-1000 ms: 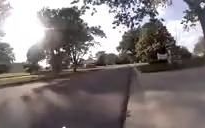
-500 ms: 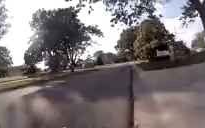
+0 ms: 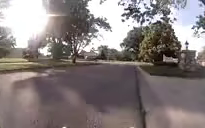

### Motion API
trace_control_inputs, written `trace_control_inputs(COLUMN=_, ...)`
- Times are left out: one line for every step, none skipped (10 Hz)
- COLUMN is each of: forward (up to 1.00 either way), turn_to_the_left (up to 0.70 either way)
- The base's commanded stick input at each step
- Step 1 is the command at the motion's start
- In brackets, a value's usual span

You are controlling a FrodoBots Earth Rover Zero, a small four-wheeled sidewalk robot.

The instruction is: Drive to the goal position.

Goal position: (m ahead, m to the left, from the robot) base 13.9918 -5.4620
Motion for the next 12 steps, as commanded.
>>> trace_control_inputs(forward=0.85, turn_to_the_left=0.00)
trace_control_inputs(forward=0.85, turn_to_the_left=0.00)
trace_control_inputs(forward=0.85, turn_to_the_left=0.00)
trace_control_inputs(forward=0.85, turn_to_the_left=0.00)
trace_control_inputs(forward=0.85, turn_to_the_left=-0.01)
trace_control_inputs(forward=0.85, turn_to_the_left=-0.04)
trace_control_inputs(forward=0.85, turn_to_the_left=-0.34)
trace_control_inputs(forward=0.85, turn_to_the_left=-0.34)
trace_control_inputs(forward=0.85, turn_to_the_left=-0.34)
trace_control_inputs(forward=0.85, turn_to_the_left=-0.34)
trace_control_inputs(forward=0.85, turn_to_the_left=-0.34)
trace_control_inputs(forward=0.85, turn_to_the_left=-0.34)
